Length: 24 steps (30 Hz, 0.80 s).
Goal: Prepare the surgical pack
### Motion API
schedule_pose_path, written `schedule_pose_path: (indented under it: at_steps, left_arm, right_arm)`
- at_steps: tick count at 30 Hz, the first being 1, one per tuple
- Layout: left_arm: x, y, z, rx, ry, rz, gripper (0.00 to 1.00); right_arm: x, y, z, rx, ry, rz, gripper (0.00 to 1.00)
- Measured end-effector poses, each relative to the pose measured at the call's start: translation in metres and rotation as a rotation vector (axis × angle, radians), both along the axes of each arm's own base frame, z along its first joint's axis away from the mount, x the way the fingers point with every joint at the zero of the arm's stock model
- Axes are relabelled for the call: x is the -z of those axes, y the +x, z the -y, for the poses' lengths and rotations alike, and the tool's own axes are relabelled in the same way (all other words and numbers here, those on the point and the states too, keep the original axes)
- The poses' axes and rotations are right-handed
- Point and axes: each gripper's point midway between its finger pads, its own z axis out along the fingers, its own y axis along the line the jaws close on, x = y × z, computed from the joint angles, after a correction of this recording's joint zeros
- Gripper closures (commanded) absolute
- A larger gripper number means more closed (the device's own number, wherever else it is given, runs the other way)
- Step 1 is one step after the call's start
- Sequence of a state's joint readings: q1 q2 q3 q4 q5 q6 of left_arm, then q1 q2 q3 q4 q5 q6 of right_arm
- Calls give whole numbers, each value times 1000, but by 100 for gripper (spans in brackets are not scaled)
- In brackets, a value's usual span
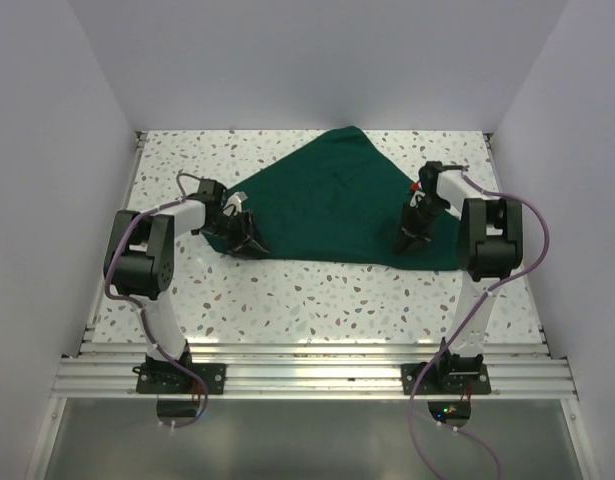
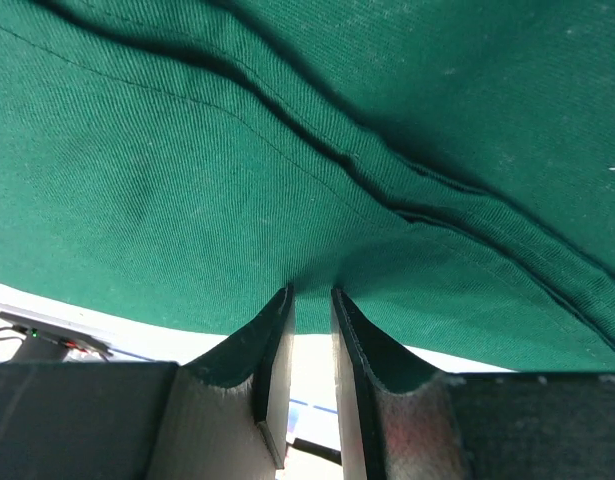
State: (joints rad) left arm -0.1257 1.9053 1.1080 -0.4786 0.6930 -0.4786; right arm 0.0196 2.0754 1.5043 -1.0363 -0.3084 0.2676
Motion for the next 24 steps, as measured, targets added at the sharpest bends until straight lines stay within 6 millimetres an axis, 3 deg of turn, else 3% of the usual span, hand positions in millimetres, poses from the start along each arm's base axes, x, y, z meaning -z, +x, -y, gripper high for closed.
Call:
schedule_pose_path:
  at_steps: [3, 9, 11, 17, 24]
  left_arm:
    - [-7, 8, -2, -2, 21, 10, 52]
    - [-44, 54, 8, -6, -20, 158, 52]
    - [-43, 58, 15, -1, -42, 161, 52]
    - [0, 36, 35, 25, -63, 37, 52]
    - [3, 9, 22, -3, -122, -10, 51]
  right_arm:
    - [-1, -1, 0, -1, 0, -4, 76]
    - [-4, -1, -2, -6, 1, -7, 78]
    - [-4, -1, -2, -6, 1, -7, 80]
    - [3, -1, -2, -8, -5, 0, 83]
    - [13, -20, -5, -2, 12, -44, 83]
